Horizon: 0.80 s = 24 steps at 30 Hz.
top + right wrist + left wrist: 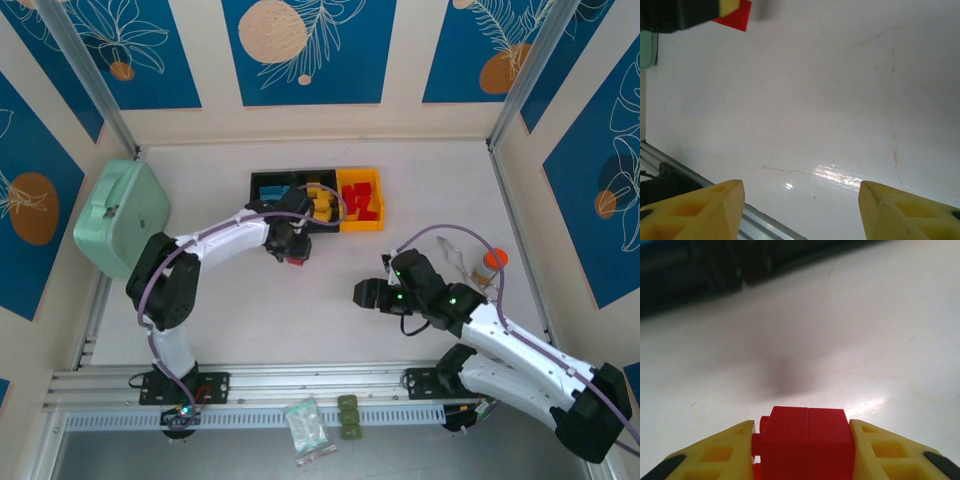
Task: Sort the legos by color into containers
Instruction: Pick up the lego from the center of the table, then place the lego in the container.
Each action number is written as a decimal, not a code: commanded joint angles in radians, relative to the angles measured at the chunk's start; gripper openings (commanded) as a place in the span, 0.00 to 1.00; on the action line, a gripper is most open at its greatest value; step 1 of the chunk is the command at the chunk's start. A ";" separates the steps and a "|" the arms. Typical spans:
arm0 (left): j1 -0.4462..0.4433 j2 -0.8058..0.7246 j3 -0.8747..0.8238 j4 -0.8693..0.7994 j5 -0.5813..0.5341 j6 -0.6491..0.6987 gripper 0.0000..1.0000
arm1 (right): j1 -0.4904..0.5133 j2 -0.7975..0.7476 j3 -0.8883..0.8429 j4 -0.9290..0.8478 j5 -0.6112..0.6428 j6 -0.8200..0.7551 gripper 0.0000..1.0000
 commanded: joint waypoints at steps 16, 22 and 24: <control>-0.057 0.380 0.738 -0.156 0.077 -0.041 0.32 | -0.107 -0.309 -0.148 -0.171 0.046 0.124 0.62; -0.064 0.581 1.060 -0.226 0.089 -0.044 0.32 | -0.112 -0.322 -0.168 -0.177 0.037 0.140 0.62; -0.063 0.643 1.155 -0.237 0.092 -0.048 0.33 | -0.112 -0.323 -0.168 -0.177 0.037 0.139 0.62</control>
